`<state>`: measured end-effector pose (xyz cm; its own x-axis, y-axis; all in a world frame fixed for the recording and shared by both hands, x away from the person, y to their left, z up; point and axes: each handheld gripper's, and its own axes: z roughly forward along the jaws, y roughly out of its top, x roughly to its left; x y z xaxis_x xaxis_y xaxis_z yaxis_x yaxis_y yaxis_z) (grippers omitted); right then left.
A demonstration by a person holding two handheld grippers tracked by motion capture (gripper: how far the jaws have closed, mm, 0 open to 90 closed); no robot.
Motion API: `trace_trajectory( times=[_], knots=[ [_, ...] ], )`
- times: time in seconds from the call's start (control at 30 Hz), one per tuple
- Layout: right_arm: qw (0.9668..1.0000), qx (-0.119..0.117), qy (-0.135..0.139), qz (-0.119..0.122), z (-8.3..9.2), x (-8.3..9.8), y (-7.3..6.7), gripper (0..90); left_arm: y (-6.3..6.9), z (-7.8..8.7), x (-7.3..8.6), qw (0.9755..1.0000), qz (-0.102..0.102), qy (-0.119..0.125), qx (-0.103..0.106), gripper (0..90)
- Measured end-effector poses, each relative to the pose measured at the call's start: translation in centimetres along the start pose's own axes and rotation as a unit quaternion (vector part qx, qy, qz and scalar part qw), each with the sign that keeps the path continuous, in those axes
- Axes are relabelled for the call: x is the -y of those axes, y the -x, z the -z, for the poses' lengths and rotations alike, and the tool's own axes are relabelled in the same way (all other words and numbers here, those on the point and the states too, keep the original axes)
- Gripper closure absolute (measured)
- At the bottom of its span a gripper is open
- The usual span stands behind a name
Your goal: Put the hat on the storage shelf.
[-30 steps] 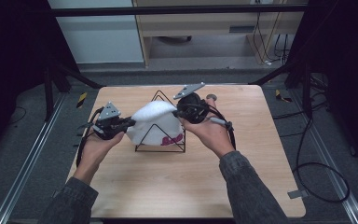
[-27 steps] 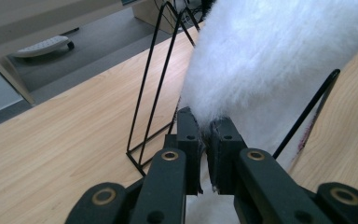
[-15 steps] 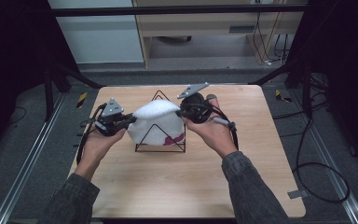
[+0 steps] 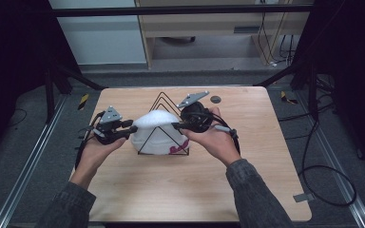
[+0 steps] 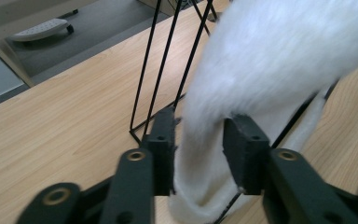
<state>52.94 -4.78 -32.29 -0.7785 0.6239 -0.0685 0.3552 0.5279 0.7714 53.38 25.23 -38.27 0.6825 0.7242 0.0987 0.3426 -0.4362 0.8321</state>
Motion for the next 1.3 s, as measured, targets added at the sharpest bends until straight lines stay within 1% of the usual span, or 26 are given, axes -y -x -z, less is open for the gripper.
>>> trace_trajectory(
  times=[0.07, 0.1, 0.13, 0.23, 0.33, 0.43, 0.5, 0.57, 0.77, 0.83, 0.87, 0.97, 1.1, 1.17, 1.23, 1.3],
  knots=[
    [1.0, 0.004, -0.001, 0.0, 0.3, 0.4, -0.2, 50.4, 0.0, 0.2, 0.4, 1.0, 0.0, 0.003, -0.003, 55.5],
    [1.0, 0.004, -0.001, 0.0, 0.3, 0.4, -0.2, 50.4, -0.1, 0.3, 0.7, 1.0, 0.004, 0.005, -0.004, 55.5],
    [1.0, 0.009, 0.001, -0.002, 0.3, 0.7, -0.1, 48.7, -0.2, 0.4, 0.9, 0.9999, 0.007, 0.004, -0.008, 53.0],
    [0.9998, 0.017, 0.002, -0.011, 0.4, 1.4, 0.3, 43.9, -0.5, 0.8, 1.3, 0.9998, 0.014, 0.005, -0.013, 42.9],
    [0.9994, 0.026, 0.009, -0.02, 0.6, 2.0, 0.8, 38.6, -0.8, 1.5, 1.7, 0.9996, 0.012, 0.01, -0.022, 33.8],
    [0.9988, 0.038, 0.014, -0.027, 0.9, 2.6, 1.3, 33.3, -1.0, 1.9, 2.1, 0.9996, 0.012, 0.006, -0.024, 23.8],
    [0.9979, 0.053, 0.018, -0.033, 1.1, 3.0, 1.7, 28.2, -1.0, 2.1, 2.4, 0.9996, 0.011, 0.001, -0.027, 17.3],
    [0.9968, 0.065, 0.02, -0.042, 1.4, 3.5, 2.2, 23.2, -1.0, 2.1, 2.7, 0.9995, 0.014, -0.005, -0.029, 12.7],
    [0.993, 0.089, 0.027, -0.072, 2.5, 5.0, 3.5, 13.5, -0.6, 2.0, 3.5, 0.9995, 0.009, -0.015, -0.026, 7.1],
    [0.9922, 0.096, 0.026, -0.075, 2.9, 5.8, 3.9, 10.6, -0.6, 1.9, 3.9, 0.9995, 0.01, -0.018, -0.024, 6.5],
    [0.9922, 0.096, 0.026, -0.075, 2.9, 5.8, 3.9, 10.6, -0.6, 1.8, 4.2, 0.9994, 0.013, -0.02, -0.024, 6.5],
    [0.9914, 0.098, 0.026, -0.083, 3.4, 6.8, 4.5, 8.6, -0.7, 1.7, 4.9, 0.9992, 0.017, -0.03, -0.022, 6.3],
    [0.9896, 0.103, 0.025, -0.097, 3.7, 8.4, 5.1, 9.2, -0.6, 1.5, 6.0, 0.9985, 0.02, -0.047, -0.021, 5.9],
    [0.9883, 0.103, 0.022, -0.11, 3.9, 9.5, 5.4, 13.8, -0.5, 1.6, 6.3, 0.9981, 0.015, -0.055, -0.024, 5.7],
    [0.9872, 0.109, 0.016, -0.115, 3.9, 10.5, 5.5, 15.1, -0.4, 1.6, 6.7, 0.9976, 0.014, -0.063, -0.024, 5.0],
    [0.9863, 0.105, 0.013, -0.126, 3.9, 11.6, 5.6, 15.7, -0.3, 1.6, 7.0, 0.9974, 0.013, -0.067, -0.022, 4.6]
  ],
)
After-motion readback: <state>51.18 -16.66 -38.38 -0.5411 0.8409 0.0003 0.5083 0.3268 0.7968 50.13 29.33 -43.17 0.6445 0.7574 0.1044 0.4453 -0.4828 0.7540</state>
